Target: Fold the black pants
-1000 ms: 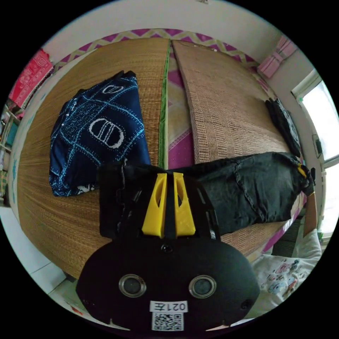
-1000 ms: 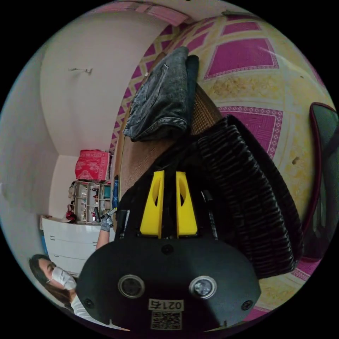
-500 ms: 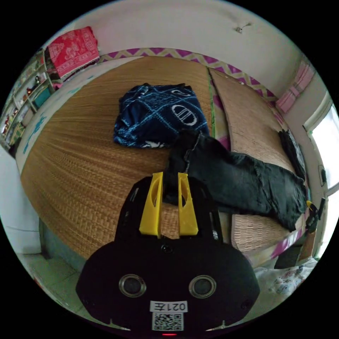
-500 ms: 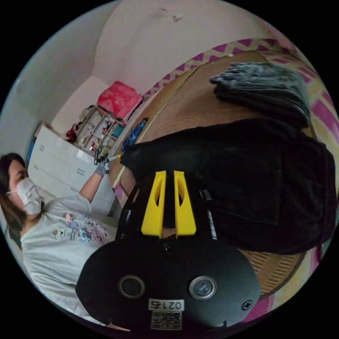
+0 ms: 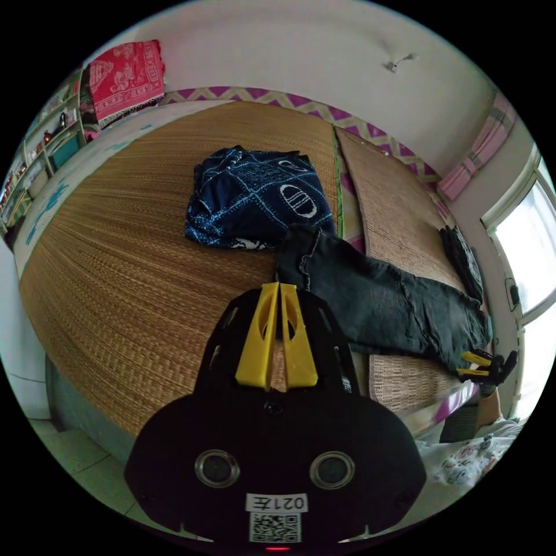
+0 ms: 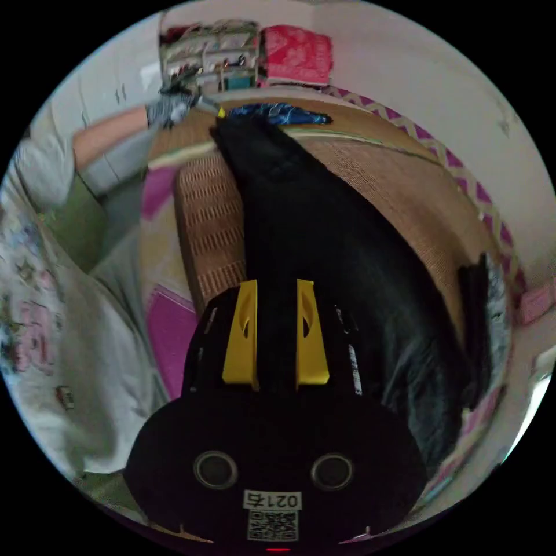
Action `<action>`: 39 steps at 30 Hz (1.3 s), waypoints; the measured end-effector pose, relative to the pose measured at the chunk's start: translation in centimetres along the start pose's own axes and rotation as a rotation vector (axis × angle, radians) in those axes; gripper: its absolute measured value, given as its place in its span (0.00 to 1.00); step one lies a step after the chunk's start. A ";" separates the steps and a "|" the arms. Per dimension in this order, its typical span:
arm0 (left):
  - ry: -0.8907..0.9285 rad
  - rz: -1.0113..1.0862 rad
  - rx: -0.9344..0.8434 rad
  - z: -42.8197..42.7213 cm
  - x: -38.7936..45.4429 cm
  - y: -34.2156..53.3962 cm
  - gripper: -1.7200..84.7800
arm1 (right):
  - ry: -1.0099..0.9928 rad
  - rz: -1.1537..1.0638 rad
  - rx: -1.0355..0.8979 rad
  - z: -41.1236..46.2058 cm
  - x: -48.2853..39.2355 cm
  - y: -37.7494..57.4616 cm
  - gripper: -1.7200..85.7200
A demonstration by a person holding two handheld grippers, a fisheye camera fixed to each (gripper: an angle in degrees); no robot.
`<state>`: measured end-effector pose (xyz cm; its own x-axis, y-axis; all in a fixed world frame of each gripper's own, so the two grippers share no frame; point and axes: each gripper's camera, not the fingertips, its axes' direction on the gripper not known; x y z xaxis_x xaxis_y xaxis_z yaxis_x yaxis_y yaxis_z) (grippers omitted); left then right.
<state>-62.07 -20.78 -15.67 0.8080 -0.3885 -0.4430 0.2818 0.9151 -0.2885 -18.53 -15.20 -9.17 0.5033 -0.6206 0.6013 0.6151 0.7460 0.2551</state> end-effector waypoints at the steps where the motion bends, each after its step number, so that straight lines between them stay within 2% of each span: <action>1: -0.001 0.002 0.000 -0.2 0.0 -0.1 0.01 | 0.063 -0.075 -0.030 0.4 -2.0 -1.0 0.13; 4: 0.002 0.017 0.004 -0.9 0.1 -0.6 0.01 | 0.081 -0.100 -0.038 -0.3 -4.2 -2.2 0.13; 7: -0.001 0.028 0.003 -1.3 0.0 -1.1 0.01 | -0.026 -0.057 -0.063 -1.4 -4.8 -2.7 0.14; 9: -0.005 0.033 -0.003 -1.3 -0.2 -1.4 0.01 | 0.026 -0.034 -0.086 -1.5 -5.5 -2.7 0.13; 10: -0.007 0.034 -0.005 -1.2 -0.2 -1.5 0.01 | 0.113 -0.023 -0.101 -1.2 -6.0 -2.6 0.12; 13: -0.009 0.026 -0.007 -1.2 -0.6 -1.8 0.01 | 0.234 -0.022 -0.071 -1.8 -7.4 -2.6 0.06; 15: -0.001 0.014 -0.007 -1.3 -1.0 -2.1 0.01 | 0.252 -0.004 -0.046 -2.8 -7.8 -2.8 0.03; 21: 0.019 0.006 0.001 -2.0 -1.7 -3.0 0.01 | 0.177 0.048 -0.013 -5.8 -6.2 -3.2 0.02; 31: 0.062 0.048 0.040 -4.5 -2.0 -4.5 0.01 | -0.078 0.249 0.082 -10.1 0.3 -1.7 0.01; 35: 0.063 0.080 0.044 -4.9 -2.2 -5.0 0.01 | -0.052 0.216 0.047 -10.5 0.6 -1.3 0.01; 39: 0.071 0.063 -0.020 -1.6 -3.7 -4.5 0.01 | -0.031 0.191 -0.028 -7.5 -1.2 -0.5 0.02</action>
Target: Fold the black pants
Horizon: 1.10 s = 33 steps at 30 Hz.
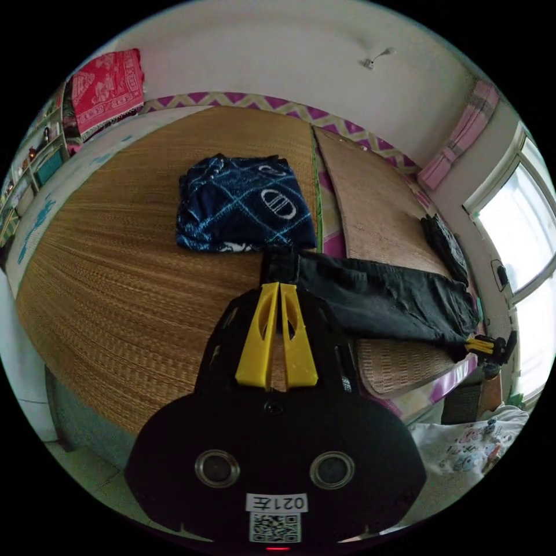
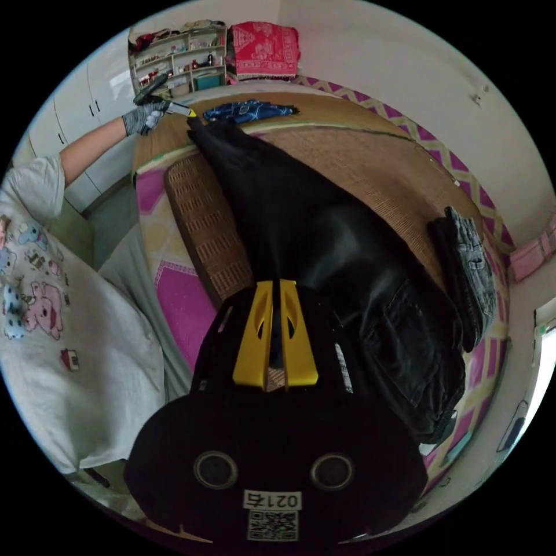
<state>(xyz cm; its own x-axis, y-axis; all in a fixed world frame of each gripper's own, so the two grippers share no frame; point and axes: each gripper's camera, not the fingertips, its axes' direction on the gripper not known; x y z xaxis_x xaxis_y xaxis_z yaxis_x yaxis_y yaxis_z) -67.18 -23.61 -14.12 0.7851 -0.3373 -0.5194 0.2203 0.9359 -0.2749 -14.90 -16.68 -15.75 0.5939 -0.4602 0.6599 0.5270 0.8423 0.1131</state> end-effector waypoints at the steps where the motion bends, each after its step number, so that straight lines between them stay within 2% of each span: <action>1: 0.006 -0.006 -0.009 0.5 -0.3 0.1 0.01 | 0.031 -0.011 -0.021 1.2 -0.8 0.3 0.02; 6: 0.043 -0.050 -0.031 1.9 -2.2 0.2 0.01 | 0.178 -0.071 -0.044 3.0 -3.0 0.8 0.03; 11: 0.011 -0.057 -0.102 2.4 -2.5 0.0 0.01 | 0.044 -0.039 -0.058 2.4 -0.8 1.9 0.07; 16: 0.129 -0.046 0.080 -2.1 -0.5 -2.7 0.01 | -0.086 0.141 0.046 0.3 2.9 4.3 0.04; 18: 0.202 0.050 0.173 -5.0 2.4 -5.3 0.01 | -0.085 0.176 0.082 -0.4 3.5 5.2 0.03; 22: 0.156 0.209 0.291 -7.8 5.8 -6.6 0.01 | -0.076 0.219 0.127 -1.4 3.7 6.9 0.02; 30: 0.030 -0.032 -0.018 4.4 -3.0 -2.6 0.01 | -0.092 0.228 0.103 0.1 3.6 8.0 0.01; 33: 0.054 -0.045 -0.013 6.3 -4.0 -1.4 0.01 | -0.103 0.234 0.107 0.5 3.9 7.7 0.01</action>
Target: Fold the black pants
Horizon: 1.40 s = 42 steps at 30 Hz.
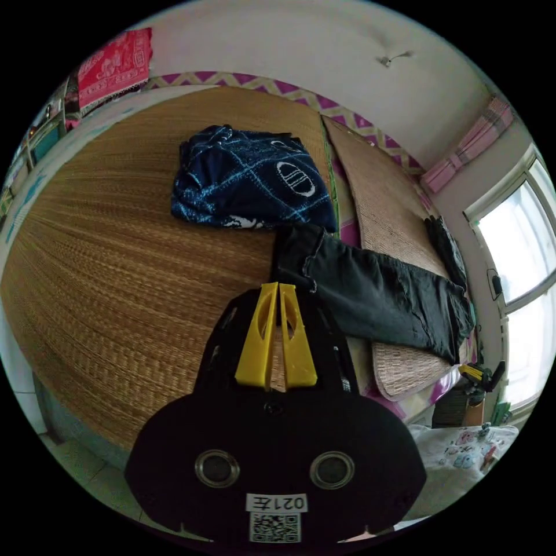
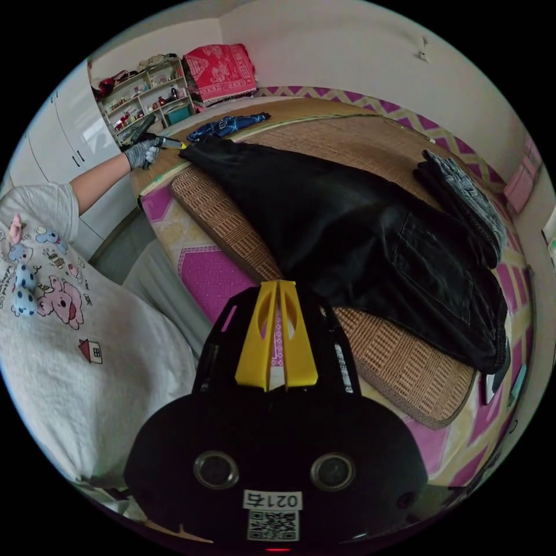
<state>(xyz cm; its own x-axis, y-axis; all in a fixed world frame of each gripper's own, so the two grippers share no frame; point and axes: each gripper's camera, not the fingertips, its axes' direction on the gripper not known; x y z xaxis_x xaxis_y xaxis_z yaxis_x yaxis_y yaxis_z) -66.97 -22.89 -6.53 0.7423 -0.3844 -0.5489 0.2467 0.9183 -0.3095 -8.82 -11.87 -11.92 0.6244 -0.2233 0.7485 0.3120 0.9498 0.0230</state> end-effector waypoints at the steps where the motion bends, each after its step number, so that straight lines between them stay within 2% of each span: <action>1: 0.005 0.000 0.005 0.1 -0.1 0.1 0.01 | -0.003 -0.001 0.009 0.0 0.0 -0.3 0.01; 7: 0.044 -0.014 -0.009 1.9 -0.7 0.6 0.01 | 0.019 -0.059 0.057 0.0 0.0 -3.9 0.02; 10: 0.089 -0.093 -0.021 2.4 -1.0 0.9 0.01 | 0.085 -0.131 0.081 1.0 0.5 -8.2 0.03; 13: 0.135 -0.087 0.122 0.3 0.4 1.9 0.01 | 0.121 -0.214 0.085 3.5 1.8 -14.1 0.06; 16: 0.091 0.046 0.228 -1.0 4.3 2.5 0.01 | 0.131 -0.321 0.046 7.3 3.0 -20.5 0.08; 20: 0.074 0.301 0.130 2.8 10.6 1.7 0.02 | 0.186 -0.481 -0.074 13.6 4.1 -28.0 0.10; 24: 0.115 0.498 0.030 8.5 15.3 0.7 0.06 | 0.170 -0.541 -0.166 17.4 5.1 -32.1 0.10; 31: 0.079 0.669 -0.036 15.2 19.7 -0.4 0.10 | 0.017 -0.512 -0.192 19.6 7.1 -35.3 0.10; 38: 0.070 0.786 -0.091 19.4 22.7 0.6 0.10 | -0.021 -0.516 -0.200 21.2 7.8 -37.1 0.09; 42: 0.080 0.823 -0.115 21.3 23.6 1.4 0.10 | 0.013 -0.563 -0.188 21.0 7.1 -37.3 0.03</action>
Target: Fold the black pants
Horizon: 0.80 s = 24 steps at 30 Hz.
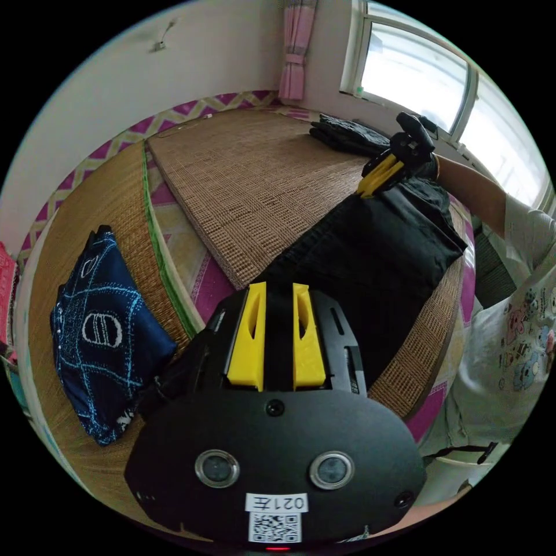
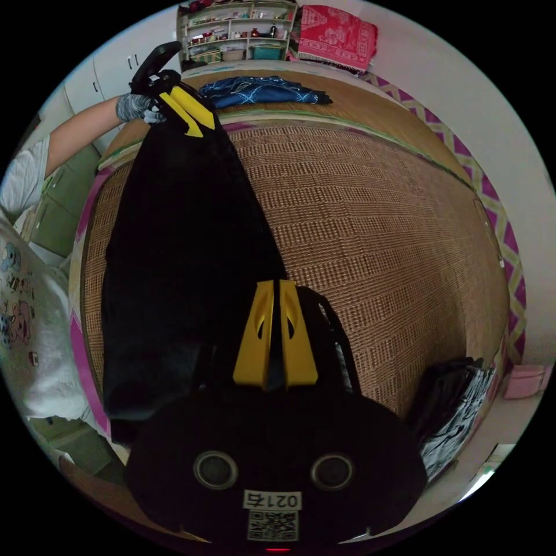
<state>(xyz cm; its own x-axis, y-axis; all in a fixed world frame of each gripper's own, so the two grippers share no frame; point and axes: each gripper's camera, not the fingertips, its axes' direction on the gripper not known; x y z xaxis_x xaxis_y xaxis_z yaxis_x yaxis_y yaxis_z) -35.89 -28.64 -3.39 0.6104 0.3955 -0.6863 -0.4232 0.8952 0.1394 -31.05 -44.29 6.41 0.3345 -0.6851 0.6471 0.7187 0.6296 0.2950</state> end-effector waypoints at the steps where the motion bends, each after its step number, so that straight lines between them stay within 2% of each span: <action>1: -0.001 0.005 -0.008 0.3 0.1 0.0 0.10 | 0.004 -0.009 0.006 -0.3 -0.1 -0.1 0.02; 7: -0.010 0.061 -0.089 3.5 0.4 -0.6 0.10 | 0.030 -0.015 0.018 -0.9 -0.5 -0.6 0.01; 13: -0.010 0.146 -0.139 4.8 0.7 -0.4 0.02 | 0.027 0.006 0.032 -0.7 -0.4 -0.6 0.01; 20: 0.047 0.048 0.001 2.1 -2.9 0.3 0.01 | -0.015 0.084 0.085 -1.2 1.0 0.6 0.01; 24: 0.058 -0.001 -0.136 6.2 -4.9 1.2 0.01 | -0.035 0.134 0.031 1.8 1.2 0.9 0.02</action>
<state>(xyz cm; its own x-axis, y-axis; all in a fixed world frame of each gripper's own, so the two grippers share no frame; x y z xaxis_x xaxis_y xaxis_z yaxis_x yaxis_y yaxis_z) -35.25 -28.25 4.57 0.5728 0.3787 -0.7270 -0.5119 0.8580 0.0437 -31.12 -43.82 8.73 0.4049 -0.5811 0.7059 0.6496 0.7262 0.2251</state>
